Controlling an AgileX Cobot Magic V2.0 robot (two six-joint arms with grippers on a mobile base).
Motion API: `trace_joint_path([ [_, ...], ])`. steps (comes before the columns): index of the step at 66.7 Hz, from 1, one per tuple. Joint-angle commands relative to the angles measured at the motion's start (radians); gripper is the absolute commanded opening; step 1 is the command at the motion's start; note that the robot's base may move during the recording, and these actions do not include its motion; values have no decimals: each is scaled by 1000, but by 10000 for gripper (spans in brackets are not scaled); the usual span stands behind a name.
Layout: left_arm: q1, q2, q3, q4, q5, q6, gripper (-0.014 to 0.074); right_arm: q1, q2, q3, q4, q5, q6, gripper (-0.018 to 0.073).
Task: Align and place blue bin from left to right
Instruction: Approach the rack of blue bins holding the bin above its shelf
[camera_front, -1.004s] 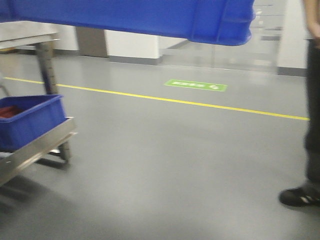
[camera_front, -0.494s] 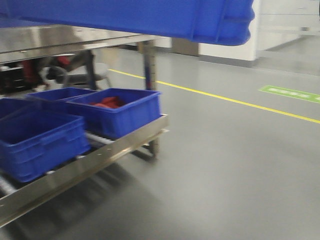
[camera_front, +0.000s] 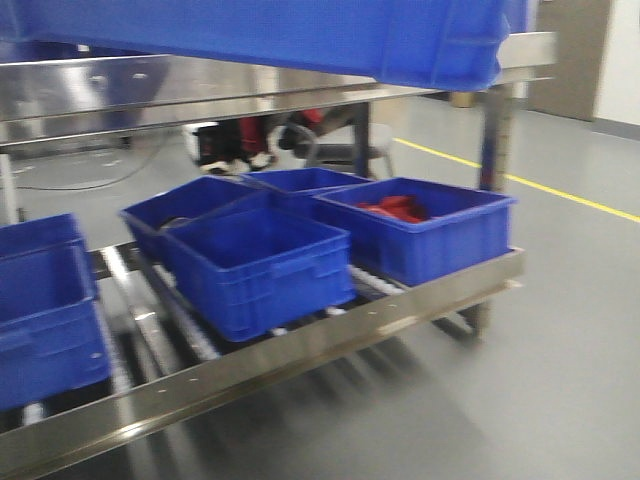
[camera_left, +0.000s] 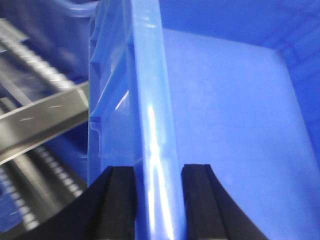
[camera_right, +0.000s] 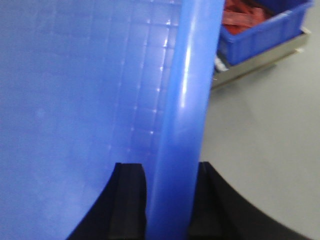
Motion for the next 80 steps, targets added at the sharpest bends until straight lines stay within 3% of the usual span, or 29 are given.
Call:
trace_joint_path([
  [1,-20,-24,-19,-116,-177,3,-111,18,-18,-17,91,-129,-18,-60],
  [80,-20,-24,-19,-116,-177,3,-111,18,-18,-17,91,-129,-18,-60],
])
